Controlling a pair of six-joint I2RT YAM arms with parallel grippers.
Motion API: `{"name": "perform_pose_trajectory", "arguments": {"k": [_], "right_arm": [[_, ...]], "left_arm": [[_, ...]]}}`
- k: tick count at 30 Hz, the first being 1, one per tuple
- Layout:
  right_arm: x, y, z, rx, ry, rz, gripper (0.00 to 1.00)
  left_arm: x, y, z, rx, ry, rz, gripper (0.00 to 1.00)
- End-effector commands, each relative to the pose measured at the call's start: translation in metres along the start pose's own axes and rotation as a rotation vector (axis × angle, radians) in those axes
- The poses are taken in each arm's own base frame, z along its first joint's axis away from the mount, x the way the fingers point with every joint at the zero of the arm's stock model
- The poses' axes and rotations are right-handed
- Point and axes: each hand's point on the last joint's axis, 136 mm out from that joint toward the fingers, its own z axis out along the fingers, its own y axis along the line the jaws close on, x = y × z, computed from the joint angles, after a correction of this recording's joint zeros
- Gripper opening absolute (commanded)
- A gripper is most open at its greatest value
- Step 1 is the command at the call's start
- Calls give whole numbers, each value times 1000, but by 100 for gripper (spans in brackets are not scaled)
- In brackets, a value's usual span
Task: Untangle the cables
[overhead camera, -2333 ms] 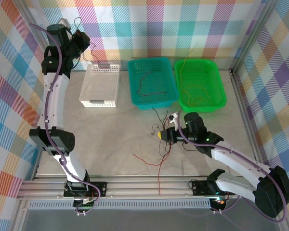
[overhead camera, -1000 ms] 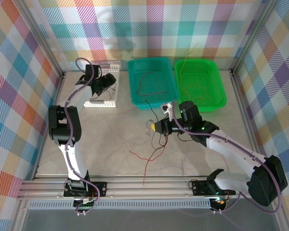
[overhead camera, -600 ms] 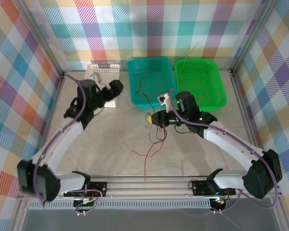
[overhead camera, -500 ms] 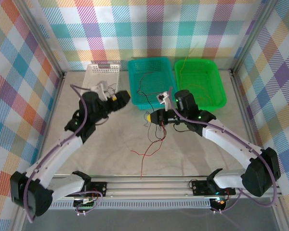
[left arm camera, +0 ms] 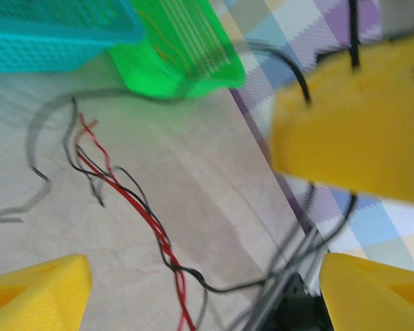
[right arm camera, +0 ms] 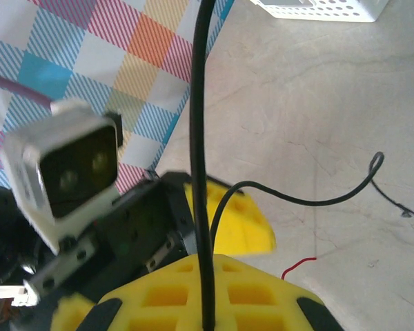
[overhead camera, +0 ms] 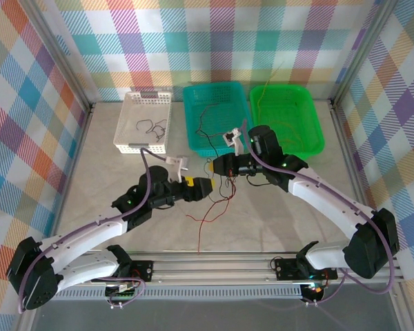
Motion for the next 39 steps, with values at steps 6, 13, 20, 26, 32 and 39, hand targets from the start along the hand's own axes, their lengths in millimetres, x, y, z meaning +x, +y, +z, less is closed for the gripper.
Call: {"name": "perform_pose_trajectory", "arguments": {"k": [6, 13, 20, 26, 32, 39], "right_arm": [[-8, 27, -9, -72, -16, 1, 0], [-1, 27, -10, -88, -1, 19, 0], [11, 2, -12, -11, 5, 58, 1], [19, -19, -16, 23, -8, 83, 1], [22, -21, -14, 13, 3, 86, 11], [29, -24, -11, -5, 15, 104, 23]], "left_arm": [[28, -5, 11, 24, 30, 76, 77], [19, -2, 14, -21, 7, 109, 13], [7, 6, 5, -88, -47, 106, 0], [0, 16, -6, -126, -74, 61, 0], [-5, 18, -8, -125, -84, 35, 0], [-5, 19, -6, -127, -87, 20, 0]]}}
